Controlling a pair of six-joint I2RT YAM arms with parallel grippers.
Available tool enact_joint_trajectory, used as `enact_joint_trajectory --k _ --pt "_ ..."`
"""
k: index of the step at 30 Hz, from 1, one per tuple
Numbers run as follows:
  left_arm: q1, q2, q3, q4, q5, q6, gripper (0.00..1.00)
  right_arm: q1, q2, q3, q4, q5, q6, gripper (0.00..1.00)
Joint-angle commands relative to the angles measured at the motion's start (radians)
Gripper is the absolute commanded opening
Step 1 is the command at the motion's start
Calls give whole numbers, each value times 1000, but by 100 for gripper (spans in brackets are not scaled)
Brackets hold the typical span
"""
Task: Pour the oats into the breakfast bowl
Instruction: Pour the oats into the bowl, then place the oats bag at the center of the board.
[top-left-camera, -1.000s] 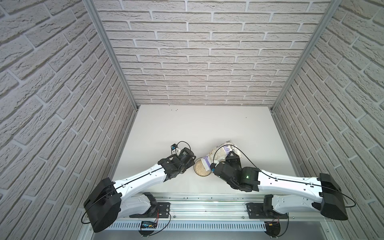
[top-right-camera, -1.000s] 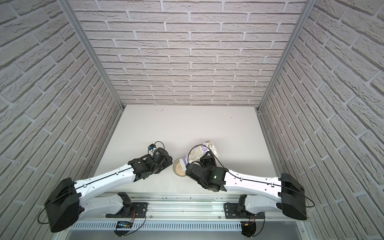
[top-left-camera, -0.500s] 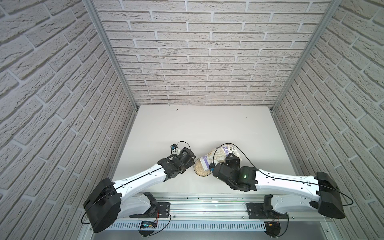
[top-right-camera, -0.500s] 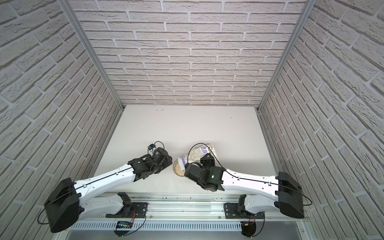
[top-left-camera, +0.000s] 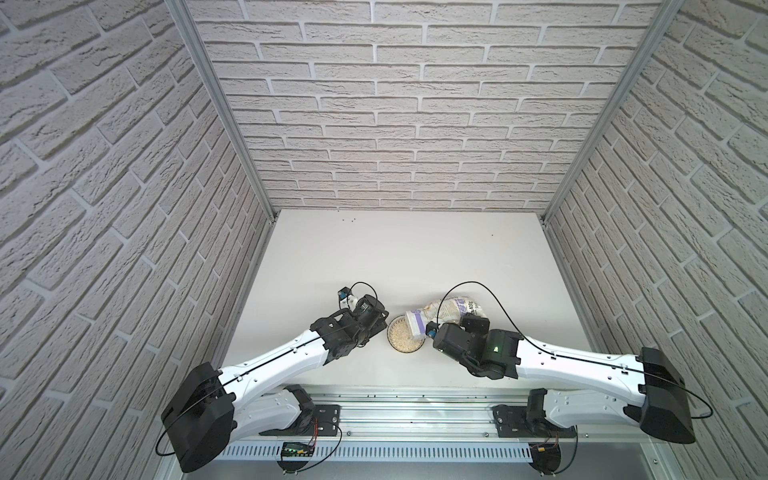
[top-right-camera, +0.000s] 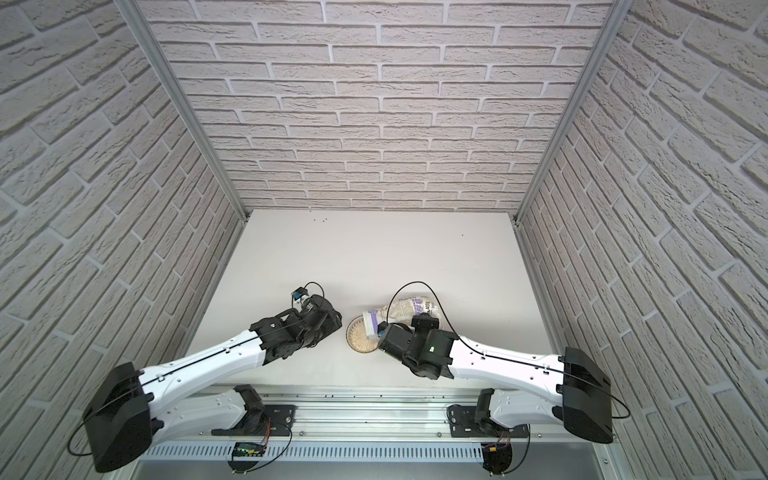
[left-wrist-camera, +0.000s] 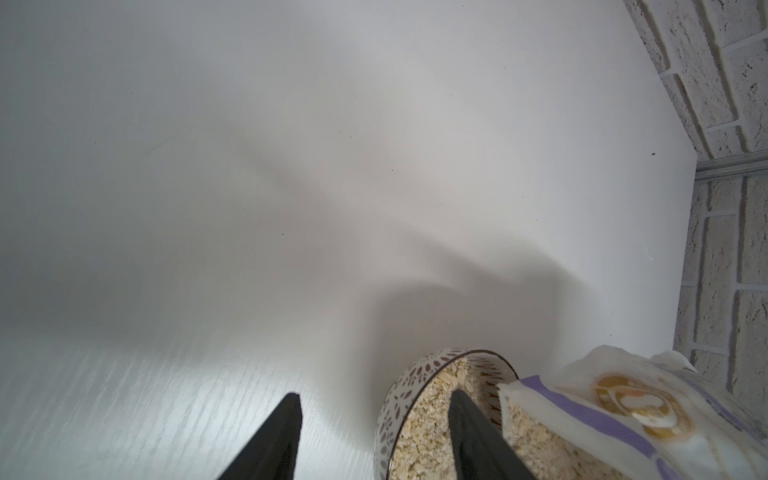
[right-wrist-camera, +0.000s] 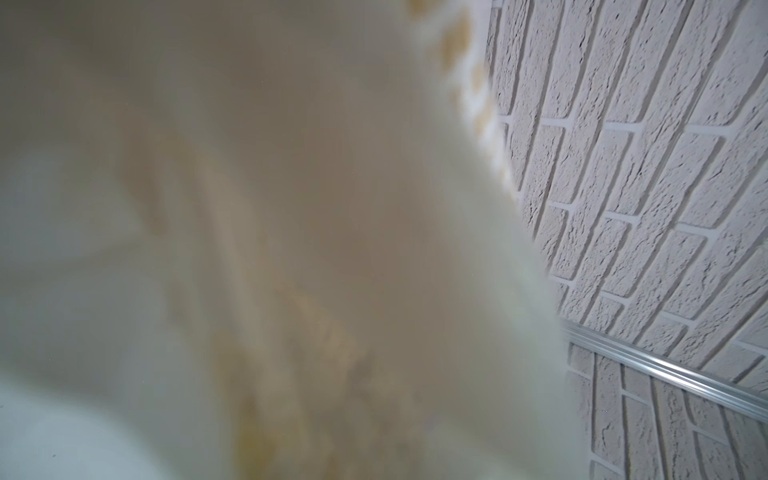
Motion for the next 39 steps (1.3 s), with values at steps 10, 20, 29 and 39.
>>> enact_joint_trajectory --k 10,20,29,39 --pt "46 -96 33 -86 -53 33 60 -34 -156 -16 136 -61 170 3" --pt "77 -125 97 -135 -72 75 61 -48 -231 -59 231 -136 264 3" --pt "92 -142 130 -153 -83 95 61 -102 -371 -160 421 -268 390 3" --pt "97 -129 137 -133 -84 99 61 -214 -438 -363 924 -462 694 3"
